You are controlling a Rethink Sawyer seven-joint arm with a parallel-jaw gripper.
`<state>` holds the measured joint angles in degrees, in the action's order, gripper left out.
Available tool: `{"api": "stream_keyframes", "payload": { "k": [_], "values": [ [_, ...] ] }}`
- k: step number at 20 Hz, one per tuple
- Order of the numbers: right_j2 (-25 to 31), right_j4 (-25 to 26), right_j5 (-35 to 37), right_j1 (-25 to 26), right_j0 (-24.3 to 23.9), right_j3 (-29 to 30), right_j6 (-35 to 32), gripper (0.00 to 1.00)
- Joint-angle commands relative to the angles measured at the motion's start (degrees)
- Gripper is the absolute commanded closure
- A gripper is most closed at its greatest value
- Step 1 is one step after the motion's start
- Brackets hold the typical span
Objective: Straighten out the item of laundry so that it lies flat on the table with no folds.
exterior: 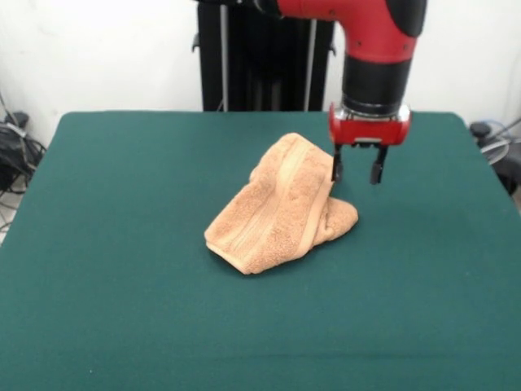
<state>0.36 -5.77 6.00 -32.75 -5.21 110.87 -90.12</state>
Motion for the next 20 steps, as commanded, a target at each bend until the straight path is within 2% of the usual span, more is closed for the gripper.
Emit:
{"api": "stream_keyframes", "payload": {
  "k": [1,12,20],
  "values": [
    [-4.79,-3.99,6.01,-3.35,3.34,2.72,-15.11,0.00],
    [-6.92,-4.21,3.56,-1.30,3.84,2.06,-13.65,0.00],
    [-6.34,-3.54,3.25,-0.99,2.39,1.21,-12.26,0.00]
  ]
}}
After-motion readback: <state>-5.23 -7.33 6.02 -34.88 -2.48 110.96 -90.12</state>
